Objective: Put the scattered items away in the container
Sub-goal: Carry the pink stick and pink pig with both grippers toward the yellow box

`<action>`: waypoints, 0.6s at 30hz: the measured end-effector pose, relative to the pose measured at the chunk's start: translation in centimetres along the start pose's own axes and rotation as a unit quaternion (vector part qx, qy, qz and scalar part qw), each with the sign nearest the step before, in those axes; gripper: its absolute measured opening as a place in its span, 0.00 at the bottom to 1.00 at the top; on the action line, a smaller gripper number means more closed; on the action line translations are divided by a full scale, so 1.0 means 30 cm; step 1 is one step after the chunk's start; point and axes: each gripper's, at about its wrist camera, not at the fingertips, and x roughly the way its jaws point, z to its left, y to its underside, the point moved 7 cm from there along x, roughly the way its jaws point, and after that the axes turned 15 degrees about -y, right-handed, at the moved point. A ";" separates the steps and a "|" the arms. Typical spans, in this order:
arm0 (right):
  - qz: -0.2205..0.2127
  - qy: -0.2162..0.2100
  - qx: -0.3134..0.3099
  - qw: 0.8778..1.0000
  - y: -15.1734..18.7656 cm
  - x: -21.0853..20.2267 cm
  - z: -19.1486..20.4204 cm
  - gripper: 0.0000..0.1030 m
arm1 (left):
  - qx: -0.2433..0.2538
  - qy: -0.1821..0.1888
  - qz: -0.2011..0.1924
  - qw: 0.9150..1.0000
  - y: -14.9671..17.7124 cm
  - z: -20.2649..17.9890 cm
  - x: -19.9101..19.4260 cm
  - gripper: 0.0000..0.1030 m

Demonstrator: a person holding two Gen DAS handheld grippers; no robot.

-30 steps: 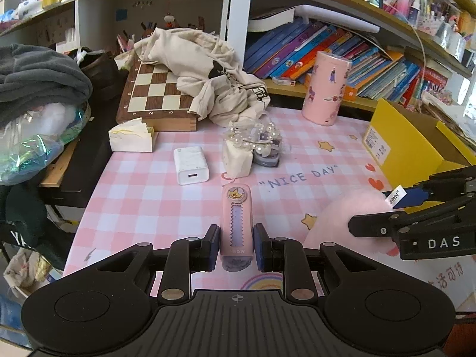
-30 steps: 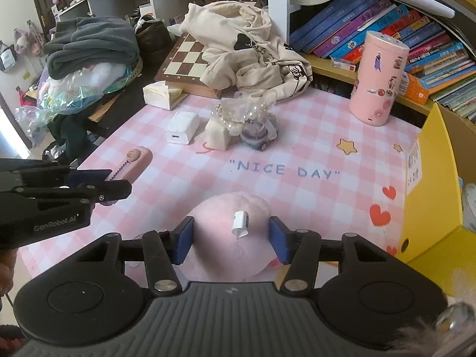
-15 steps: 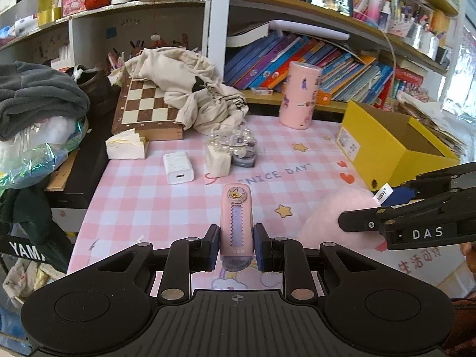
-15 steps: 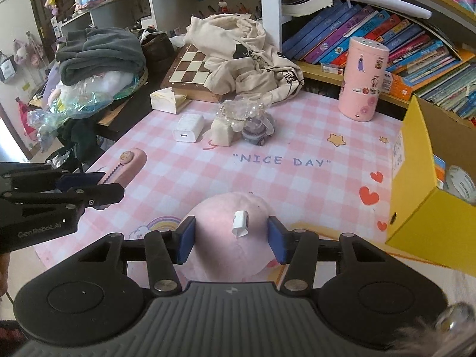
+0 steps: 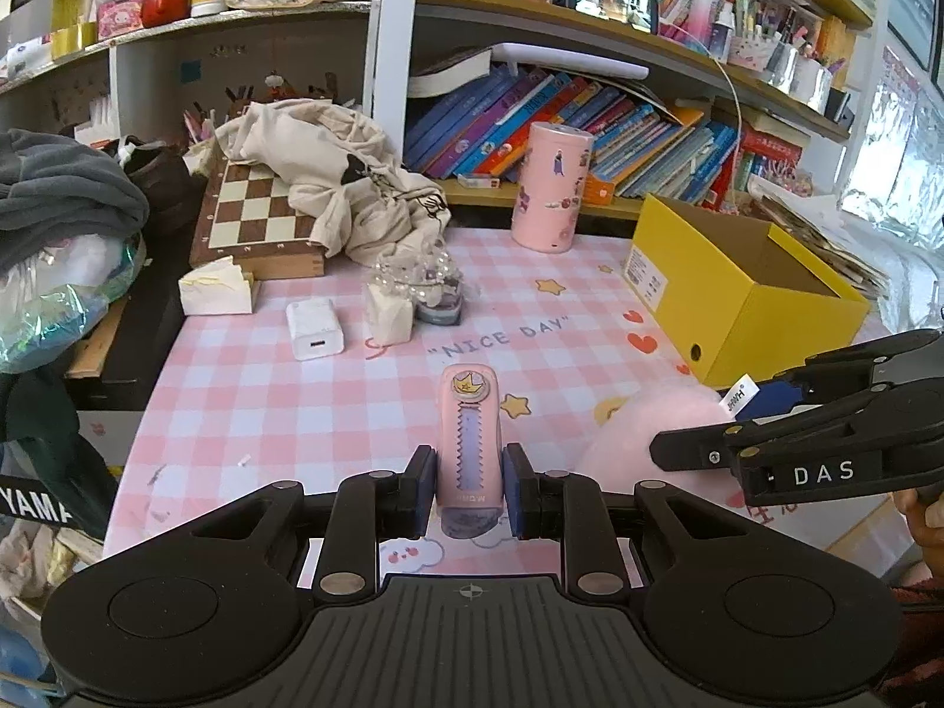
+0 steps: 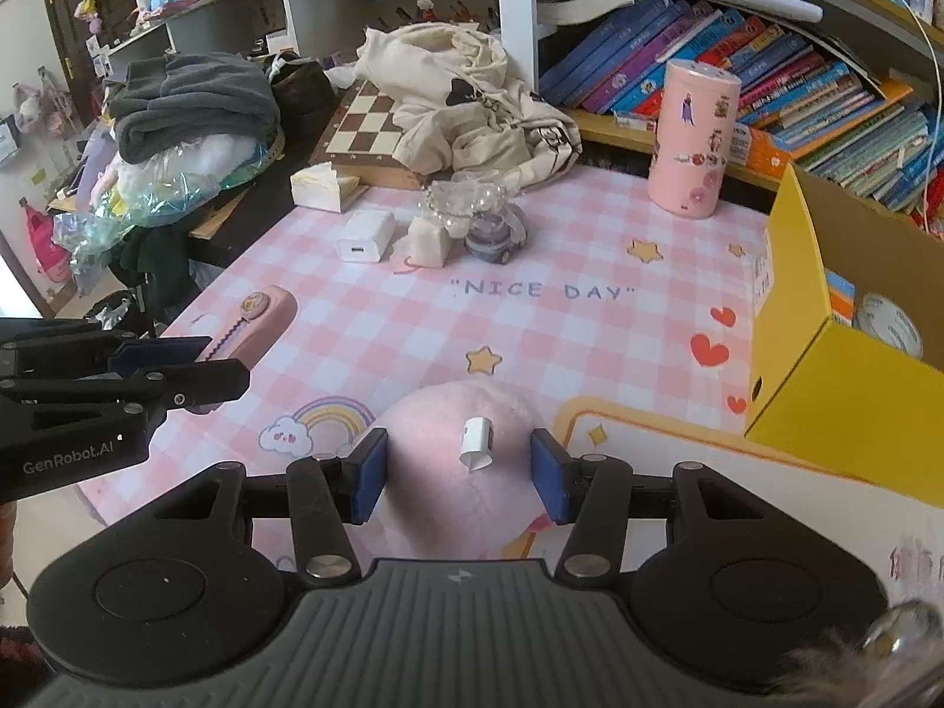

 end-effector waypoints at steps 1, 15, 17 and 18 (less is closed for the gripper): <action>0.000 0.000 0.002 1.000 0.005 -0.001 -0.001 0.47 | 0.002 0.002 0.001 1.000 0.002 -0.003 -0.001 0.22; -0.027 0.029 0.044 0.998 0.067 -0.082 -0.041 0.47 | 0.055 0.053 0.006 0.997 0.019 -0.122 -0.013 0.22; -0.029 0.035 0.052 0.998 0.080 -0.096 -0.054 0.47 | 0.064 0.063 0.008 0.996 0.021 -0.147 -0.010 0.22; -0.030 0.039 0.056 0.997 0.088 -0.104 -0.062 0.47 | 0.069 0.068 0.009 0.995 0.021 -0.161 -0.009 0.22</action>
